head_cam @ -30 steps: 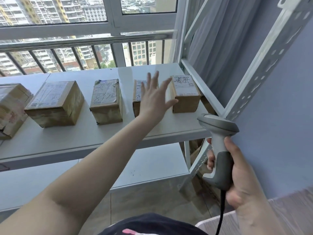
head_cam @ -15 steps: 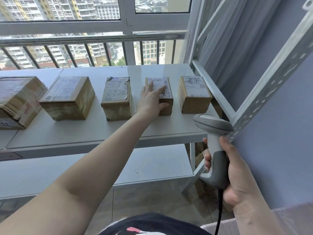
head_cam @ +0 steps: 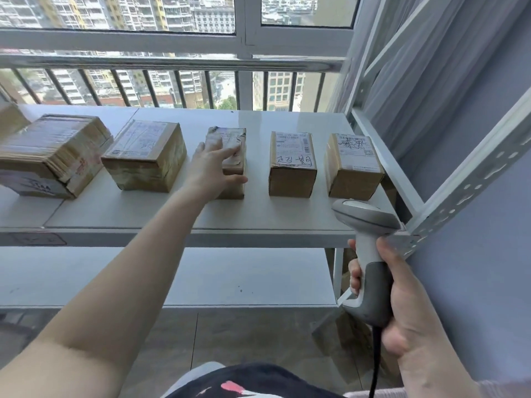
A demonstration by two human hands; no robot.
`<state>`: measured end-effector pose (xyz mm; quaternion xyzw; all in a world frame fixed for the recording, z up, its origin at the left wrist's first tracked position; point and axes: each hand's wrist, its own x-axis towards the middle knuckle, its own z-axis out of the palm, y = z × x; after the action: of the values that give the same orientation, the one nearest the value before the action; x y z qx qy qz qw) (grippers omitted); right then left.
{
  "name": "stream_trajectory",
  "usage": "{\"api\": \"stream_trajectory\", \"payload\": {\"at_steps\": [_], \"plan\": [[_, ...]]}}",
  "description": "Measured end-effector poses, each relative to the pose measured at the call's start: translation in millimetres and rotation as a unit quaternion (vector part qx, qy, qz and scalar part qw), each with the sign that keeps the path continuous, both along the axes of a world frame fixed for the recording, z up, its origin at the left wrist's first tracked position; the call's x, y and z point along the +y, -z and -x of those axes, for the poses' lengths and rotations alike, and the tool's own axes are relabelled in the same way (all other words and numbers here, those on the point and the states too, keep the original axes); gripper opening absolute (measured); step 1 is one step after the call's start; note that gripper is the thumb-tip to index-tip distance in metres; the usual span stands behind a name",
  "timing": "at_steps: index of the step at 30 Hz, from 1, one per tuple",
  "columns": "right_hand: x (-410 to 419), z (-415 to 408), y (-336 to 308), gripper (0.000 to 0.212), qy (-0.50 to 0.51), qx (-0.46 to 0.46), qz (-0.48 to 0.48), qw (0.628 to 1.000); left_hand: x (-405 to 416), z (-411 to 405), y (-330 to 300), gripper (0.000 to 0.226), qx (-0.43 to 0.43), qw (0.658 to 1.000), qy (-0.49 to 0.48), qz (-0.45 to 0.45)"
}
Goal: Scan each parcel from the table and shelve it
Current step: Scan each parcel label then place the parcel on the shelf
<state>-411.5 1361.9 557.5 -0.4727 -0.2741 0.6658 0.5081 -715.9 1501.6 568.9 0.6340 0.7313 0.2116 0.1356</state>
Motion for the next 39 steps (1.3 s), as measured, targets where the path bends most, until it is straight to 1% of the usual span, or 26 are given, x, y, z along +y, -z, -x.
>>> {"api": "stream_trajectory", "payload": {"at_steps": [7,10,13,16,18,21,22,24,26,27,30,33,34,36,37,39], "plan": [[0.0,22.8,-0.9,0.054,-0.016,-0.036,0.008,0.999,0.5,7.3,0.7,0.078,-0.007,1.0,0.019,0.001],[0.0,41.9,-4.6,0.052,-0.023,-0.037,0.012,0.999,-0.8,10.2,0.4,0.083,0.001,0.999,0.037,-0.001],[-0.7,64.9,-9.0,0.053,-0.033,-0.032,0.007,0.999,-10.1,21.6,-3.0,0.092,0.01,0.998,0.037,-0.04],[-3.6,90.5,-11.5,0.046,-0.039,-0.04,0.004,0.998,-26.7,59.6,-6.9,0.094,0.018,0.995,0.004,-0.1],[-6.3,108.9,-11.8,0.044,-0.045,-0.036,0.005,0.998,-37.5,96.1,-8.6,0.092,0.011,0.993,-0.038,-0.113],[-11.2,138.0,-12.4,0.044,-0.056,-0.039,0.014,0.998,-46.3,144.0,-9.4,0.085,0.021,0.993,-0.094,-0.067],[-12.7,147.5,-12.8,0.044,-0.059,-0.04,0.015,0.997,-46.9,154.5,-8.8,0.082,0.014,0.994,-0.096,-0.047],[-15.6,165.2,-14.2,0.045,-0.062,-0.042,0.016,0.997,-47.7,166.9,-5.6,0.073,-0.03,0.996,-0.086,-0.024],[-18.1,180.4,-15.8,0.049,-0.066,-0.043,0.015,0.997,-48.2,170.3,-1.1,0.066,-0.064,0.994,-0.085,-0.031],[-19.0,186.4,-16.4,0.051,-0.067,-0.044,0.013,0.997,-48.8,169.3,0.6,0.064,-0.065,0.993,-0.089,-0.039],[-22.4,199.3,-18.4,0.053,-0.069,-0.047,0.009,0.996,-52.5,166.4,2.9,0.065,-0.046,0.995,-0.083,-0.04],[-26.7,209.6,-20.8,0.051,-0.074,-0.051,0.005,0.996,-58.2,183.7,1.3,0.074,-0.048,0.995,-0.061,-0.057],[-28.1,213.0,-21.4,0.052,-0.073,-0.052,0.005,0.996,-60.4,195.6,-1.9,0.077,-0.042,0.995,-0.057,-0.075],[-30.7,219.5,-21.7,0.053,-0.069,-0.053,0.007,0.996,-66.5,227.3,-11.0,0.08,-0.003,0.992,-0.062,-0.108],[-31.8,223.0,-21.5,0.052,-0.07,-0.053,0.008,0.996,-70.9,245.8,-15.3,0.08,0.02,0.991,-0.074,-0.11],[-33.8,230.1,-21.5,0.048,-0.074,-0.054,0.011,0.996,-80.5,283.2,-20.2,0.081,0.045,0.99,-0.108,-0.082]]}}
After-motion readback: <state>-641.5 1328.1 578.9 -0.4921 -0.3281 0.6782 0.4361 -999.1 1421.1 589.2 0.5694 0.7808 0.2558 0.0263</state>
